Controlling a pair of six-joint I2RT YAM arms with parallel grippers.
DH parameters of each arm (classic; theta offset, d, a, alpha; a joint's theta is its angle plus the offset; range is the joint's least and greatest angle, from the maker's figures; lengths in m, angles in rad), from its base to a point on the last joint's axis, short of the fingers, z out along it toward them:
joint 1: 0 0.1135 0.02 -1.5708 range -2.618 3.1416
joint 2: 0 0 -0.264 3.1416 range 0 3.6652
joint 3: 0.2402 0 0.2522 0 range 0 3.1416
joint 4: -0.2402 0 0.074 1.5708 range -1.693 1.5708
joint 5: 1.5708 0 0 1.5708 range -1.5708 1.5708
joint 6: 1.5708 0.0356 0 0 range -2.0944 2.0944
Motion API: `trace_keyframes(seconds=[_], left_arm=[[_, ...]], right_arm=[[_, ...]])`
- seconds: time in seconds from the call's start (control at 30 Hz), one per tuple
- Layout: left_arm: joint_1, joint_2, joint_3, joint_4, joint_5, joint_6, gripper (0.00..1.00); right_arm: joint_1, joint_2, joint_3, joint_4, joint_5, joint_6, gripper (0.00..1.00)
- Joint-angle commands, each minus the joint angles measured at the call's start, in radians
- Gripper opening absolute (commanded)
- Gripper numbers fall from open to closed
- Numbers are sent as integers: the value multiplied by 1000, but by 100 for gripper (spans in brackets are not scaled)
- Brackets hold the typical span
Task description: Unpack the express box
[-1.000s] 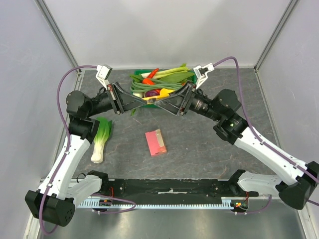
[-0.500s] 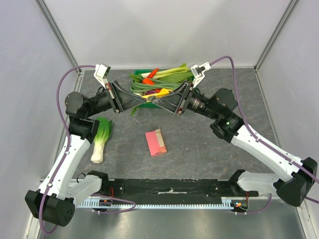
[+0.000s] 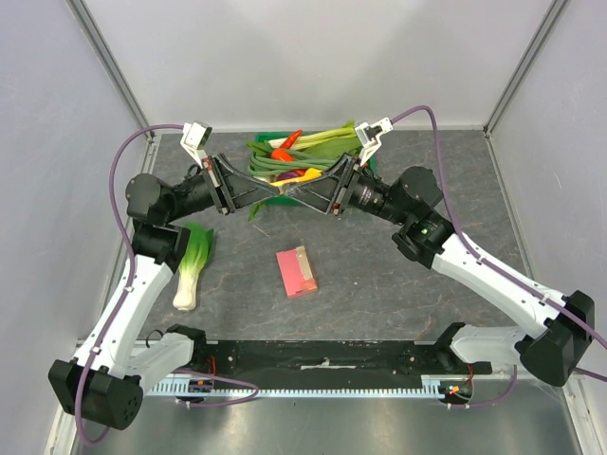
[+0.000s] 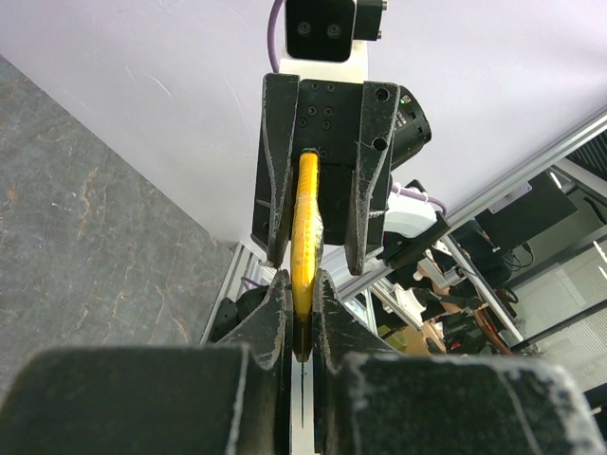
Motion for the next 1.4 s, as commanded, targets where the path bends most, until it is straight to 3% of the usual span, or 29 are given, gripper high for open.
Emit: trace_keyframes(seconds=[0.0,0.27,0.47,0.7,0.83,0.93,0.97,1.03,1.07,1.1,1.13,1.2,1.23,1.33,1.37], left_arm=[[0,1,-6,30,21,-16,2],[0,-2,-18,29,55,-4,2],[0,8,-10,25,56,0,2],[0,21,-1,15,59,1,2],[1,25,0,4,53,5,2],[1,30,3,-2,52,5,2],[1,28,3,-2,53,5,2],[3,31,6,-10,51,5,2],[3,33,11,-14,50,10,5],[1,32,13,-25,48,14,10],[1,30,14,-34,47,20,31],[3,24,16,-63,35,54,56],[1,21,17,-115,27,71,76],[4,-11,31,-259,-45,189,91],[4,-21,42,-400,-77,267,92]], right_arm=[[4,9,40,50,2,9,44],[4,14,24,72,16,9,45],[4,26,26,58,5,12,32],[4,12,6,49,-10,1,43],[6,12,8,47,-21,-3,42],[4,9,6,41,-25,-9,29],[3,6,8,33,-22,-14,19],[4,4,11,3,-22,-23,8],[4,4,14,-13,-19,-38,0],[4,0,15,-34,-12,-46,0],[6,-3,17,-84,7,-61,0],[6,-19,20,-146,42,-112,0],[4,-26,21,-204,62,-133,0],[3,-72,20,-318,155,-221,0],[3,-98,18,-350,223,-245,0]])
